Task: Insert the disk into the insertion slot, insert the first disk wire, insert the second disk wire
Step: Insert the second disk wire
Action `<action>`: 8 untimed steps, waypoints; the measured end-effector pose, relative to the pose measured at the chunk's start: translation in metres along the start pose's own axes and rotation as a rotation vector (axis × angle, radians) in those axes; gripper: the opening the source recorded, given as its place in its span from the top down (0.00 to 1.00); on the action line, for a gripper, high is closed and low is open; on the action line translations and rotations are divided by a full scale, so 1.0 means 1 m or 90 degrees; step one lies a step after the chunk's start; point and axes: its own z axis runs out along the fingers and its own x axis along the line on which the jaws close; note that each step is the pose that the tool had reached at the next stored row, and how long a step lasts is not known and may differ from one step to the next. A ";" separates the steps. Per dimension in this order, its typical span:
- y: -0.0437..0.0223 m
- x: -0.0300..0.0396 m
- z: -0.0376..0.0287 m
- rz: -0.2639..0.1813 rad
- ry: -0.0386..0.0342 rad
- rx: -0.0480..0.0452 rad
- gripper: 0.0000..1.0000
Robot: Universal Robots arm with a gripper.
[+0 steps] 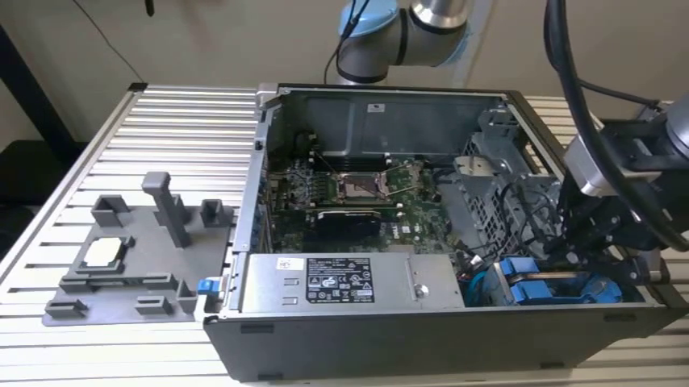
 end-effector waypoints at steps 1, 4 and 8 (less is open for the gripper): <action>0.0000 0.0001 0.0004 0.000 0.0001 0.0000 0.84; -0.0002 0.0003 0.0021 0.000 0.0005 0.0000 0.84; -0.0003 0.0005 0.0030 0.000 0.0013 0.0000 0.84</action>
